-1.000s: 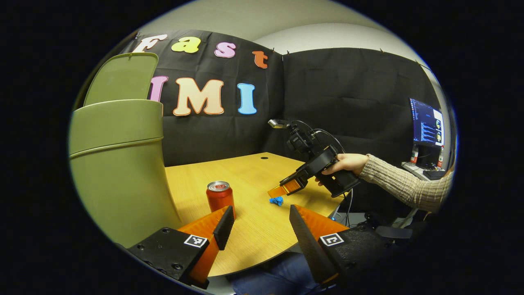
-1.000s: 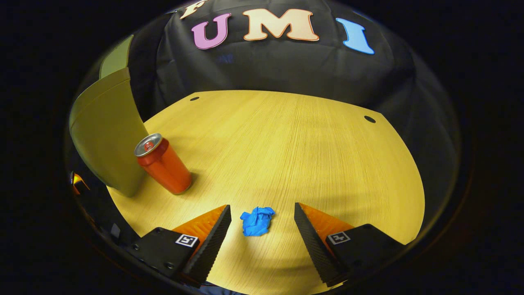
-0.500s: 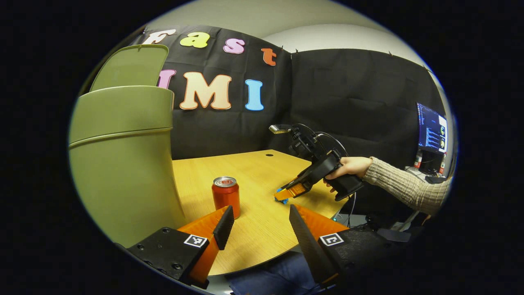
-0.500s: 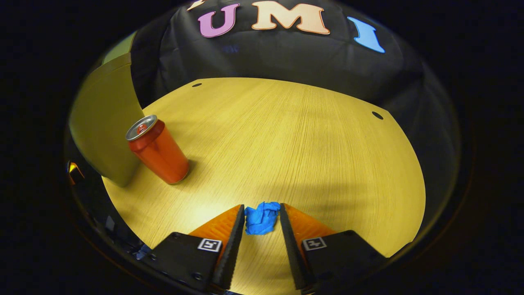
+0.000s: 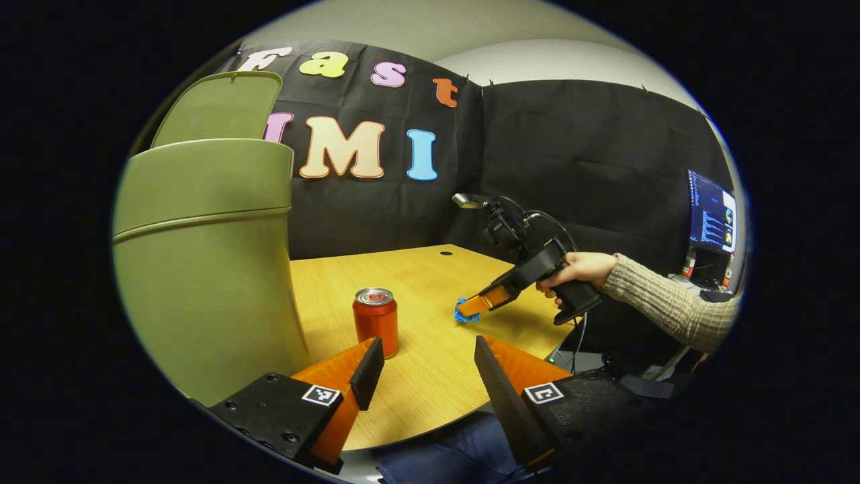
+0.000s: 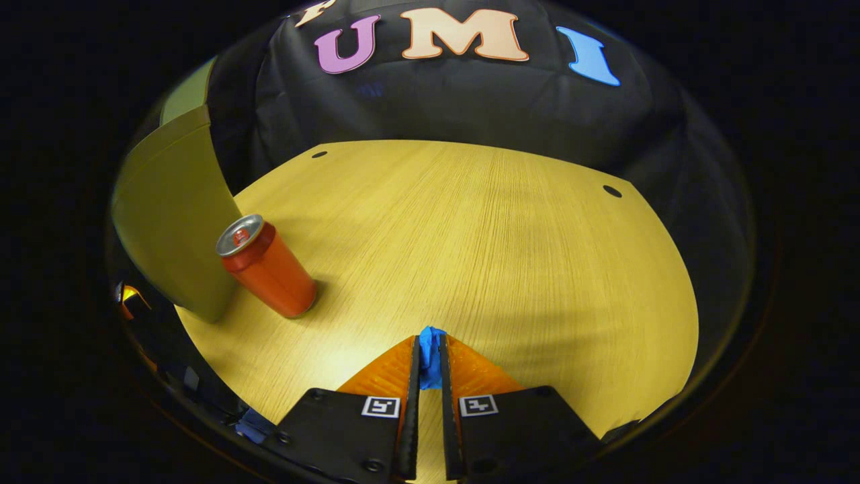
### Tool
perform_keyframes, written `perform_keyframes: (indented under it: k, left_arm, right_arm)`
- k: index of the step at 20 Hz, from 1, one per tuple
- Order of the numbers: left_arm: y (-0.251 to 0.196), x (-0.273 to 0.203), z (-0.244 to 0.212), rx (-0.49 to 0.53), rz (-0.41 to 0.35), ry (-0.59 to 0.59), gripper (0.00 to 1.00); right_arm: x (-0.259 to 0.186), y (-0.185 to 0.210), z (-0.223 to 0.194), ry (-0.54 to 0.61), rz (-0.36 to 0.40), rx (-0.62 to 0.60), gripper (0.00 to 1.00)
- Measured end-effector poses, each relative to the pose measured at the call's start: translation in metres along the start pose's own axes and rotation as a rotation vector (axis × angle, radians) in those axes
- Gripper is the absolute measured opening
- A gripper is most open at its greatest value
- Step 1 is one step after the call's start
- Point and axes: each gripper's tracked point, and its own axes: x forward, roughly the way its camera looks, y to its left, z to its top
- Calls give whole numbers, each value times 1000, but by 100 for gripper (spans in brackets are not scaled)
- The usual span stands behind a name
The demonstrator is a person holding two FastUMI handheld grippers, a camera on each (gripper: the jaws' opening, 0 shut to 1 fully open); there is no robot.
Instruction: Press the lid of the desktop garbage bin to open it, pick up the crumpled paper on the desktop and throw it into the bin, then pick up the pop can on the desktop and drop it into the bin, and finally close the garbage bin lid.
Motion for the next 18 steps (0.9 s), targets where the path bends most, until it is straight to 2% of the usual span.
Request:
perform_keyframes:
  k: [4,11,18]
  left_arm:
    - [-4,-1,-1,-2,-8,4,84]
    - [-10,-3,0,6,-21,1,84]
    - [-18,-7,6,13,-33,-15,84]
  right_arm:
    - [-35,7,34,-73,6,-25,18]
    - [-96,43,97,-190,9,-109,18]
    - [-162,123,183,-352,73,-230,18]
